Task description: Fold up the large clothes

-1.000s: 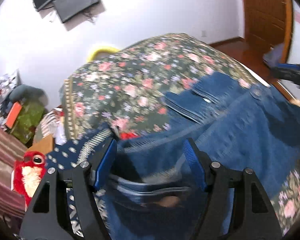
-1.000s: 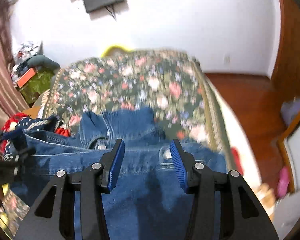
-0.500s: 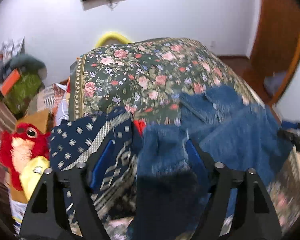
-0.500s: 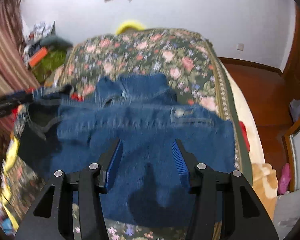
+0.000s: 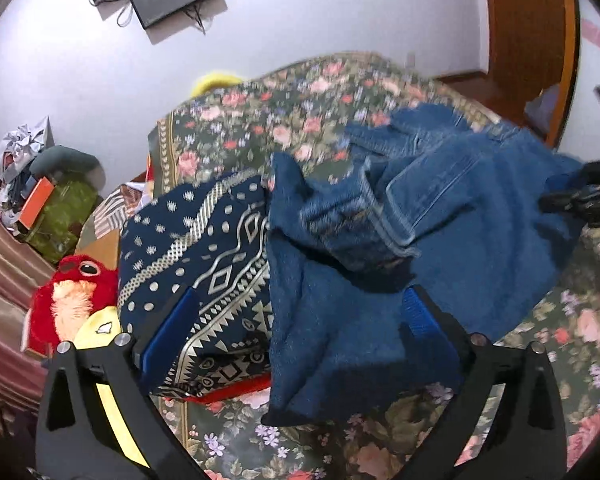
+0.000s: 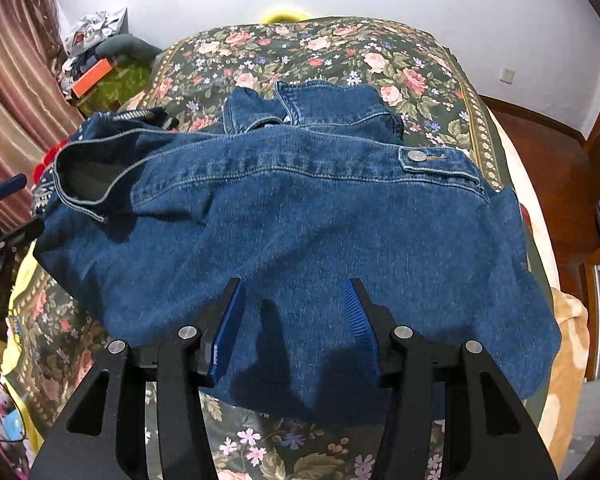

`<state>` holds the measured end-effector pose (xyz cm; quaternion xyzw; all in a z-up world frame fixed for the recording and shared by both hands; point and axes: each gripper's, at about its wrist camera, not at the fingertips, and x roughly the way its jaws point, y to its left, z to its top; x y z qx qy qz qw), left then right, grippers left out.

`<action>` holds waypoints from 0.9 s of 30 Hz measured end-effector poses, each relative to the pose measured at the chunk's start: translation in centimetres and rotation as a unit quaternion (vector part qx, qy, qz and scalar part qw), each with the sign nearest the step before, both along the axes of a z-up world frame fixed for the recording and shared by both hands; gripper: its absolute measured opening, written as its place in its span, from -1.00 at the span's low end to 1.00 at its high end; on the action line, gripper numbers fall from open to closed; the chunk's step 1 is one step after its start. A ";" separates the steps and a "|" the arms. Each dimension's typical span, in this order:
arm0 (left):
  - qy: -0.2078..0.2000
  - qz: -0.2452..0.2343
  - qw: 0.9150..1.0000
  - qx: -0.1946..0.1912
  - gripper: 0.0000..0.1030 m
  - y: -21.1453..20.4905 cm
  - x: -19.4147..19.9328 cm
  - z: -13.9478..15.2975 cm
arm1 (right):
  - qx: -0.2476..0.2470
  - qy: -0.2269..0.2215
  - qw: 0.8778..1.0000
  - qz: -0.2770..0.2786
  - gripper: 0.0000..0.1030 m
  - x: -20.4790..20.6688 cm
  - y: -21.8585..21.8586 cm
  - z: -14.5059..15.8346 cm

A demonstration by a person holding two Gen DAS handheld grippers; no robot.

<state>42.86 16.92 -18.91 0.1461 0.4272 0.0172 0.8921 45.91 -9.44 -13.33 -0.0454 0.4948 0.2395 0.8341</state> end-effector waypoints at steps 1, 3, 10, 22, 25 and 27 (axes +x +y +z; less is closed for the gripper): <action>0.010 0.007 1.000 0.004 0.99 -0.2 0.6 -0.6 | -0.004 0.000 1.000 0.000 -0.07 -0.1 0.1 -0.1; 0.040 0.019 0.999 0.002 0.99 -0.4 2.3 -1.9 | -0.003 0.003 1.000 0.001 -0.07 -0.4 0.3 -0.4; -0.030 0.078 0.996 0.015 0.99 0.7 5.9 -0.9 | -0.010 -0.004 1.000 0.011 -0.07 -1.0 1.1 -0.8; -0.018 0.164 0.985 -0.053 1.00 4.7 9.3 -2.2 | 0.004 -0.002 1.000 -0.014 0.13 -1.5 0.4 -2.0; -0.016 0.182 0.982 -0.050 1.00 4.8 10.3 -2.2 | -0.008 -0.006 1.000 -0.008 0.13 -1.9 0.5 -1.6; -0.013 0.182 0.982 -0.041 1.00 4.4 10.6 -2.3 | -0.007 -0.004 1.000 -0.009 0.13 -2.1 0.2 -1.3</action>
